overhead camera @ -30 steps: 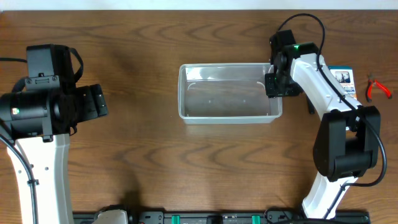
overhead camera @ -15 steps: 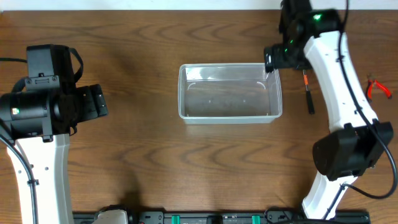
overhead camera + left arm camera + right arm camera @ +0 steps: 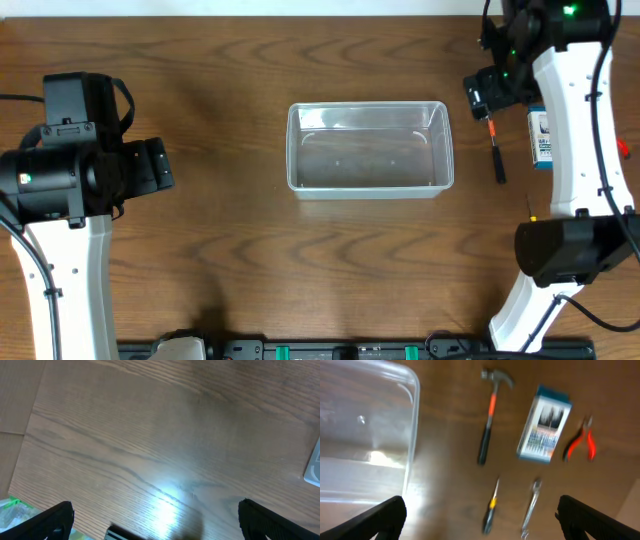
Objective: Pack container
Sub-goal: 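Lift the right gripper off the rim and move it over the hammer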
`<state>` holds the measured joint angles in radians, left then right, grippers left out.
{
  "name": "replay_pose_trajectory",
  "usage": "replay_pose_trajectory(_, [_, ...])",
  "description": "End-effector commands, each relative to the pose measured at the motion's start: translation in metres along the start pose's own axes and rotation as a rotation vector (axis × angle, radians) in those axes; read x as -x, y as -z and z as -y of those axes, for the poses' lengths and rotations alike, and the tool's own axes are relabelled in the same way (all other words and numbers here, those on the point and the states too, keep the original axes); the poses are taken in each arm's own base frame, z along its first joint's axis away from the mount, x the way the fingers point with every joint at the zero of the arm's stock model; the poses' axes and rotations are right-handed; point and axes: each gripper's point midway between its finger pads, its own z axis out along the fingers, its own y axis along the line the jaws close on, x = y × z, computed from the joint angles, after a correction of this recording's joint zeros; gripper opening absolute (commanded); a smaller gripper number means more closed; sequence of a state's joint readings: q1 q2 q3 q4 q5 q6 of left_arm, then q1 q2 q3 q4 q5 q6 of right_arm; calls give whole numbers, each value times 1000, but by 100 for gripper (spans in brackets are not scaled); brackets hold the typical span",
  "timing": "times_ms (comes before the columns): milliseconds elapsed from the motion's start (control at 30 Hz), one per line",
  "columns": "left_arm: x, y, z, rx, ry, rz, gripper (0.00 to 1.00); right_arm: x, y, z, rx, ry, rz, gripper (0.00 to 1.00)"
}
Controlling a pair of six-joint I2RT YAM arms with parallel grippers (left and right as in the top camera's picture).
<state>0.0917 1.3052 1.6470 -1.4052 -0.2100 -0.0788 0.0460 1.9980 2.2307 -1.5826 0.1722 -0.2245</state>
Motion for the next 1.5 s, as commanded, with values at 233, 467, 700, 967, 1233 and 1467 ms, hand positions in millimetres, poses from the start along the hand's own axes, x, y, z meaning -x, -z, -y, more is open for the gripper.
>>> replay_pose_trajectory(233, [3, 1, -3, 8, 17, 11, 98, 7, -22, 31, 175, 36, 87, 99])
replay_pose_trajectory(467, [7, 1, -2, 6, 21, 26, 98, -2, -76, 31, 190, -42, -71, 99])
replay_pose_trajectory(700, [3, 1, -3, 8, 17, 10, 98, -11, -129, 24, 190, -112, -219, 99])
replay_pose_trajectory(967, [0, 1, -3, 10, 13, -3, 98, -9, -167, 27, 174, -216, -256, 99])
replay_pose_trajectory(1233, [-1, 1, -3, 10, 13, -5, 98, -5, -194, 20, 185, -159, -268, 99])
replay_pose_trajectory(1467, [-4, 1, -4, 13, 10, -17, 98, -1, -207, 25, 176, -192, -251, 99])
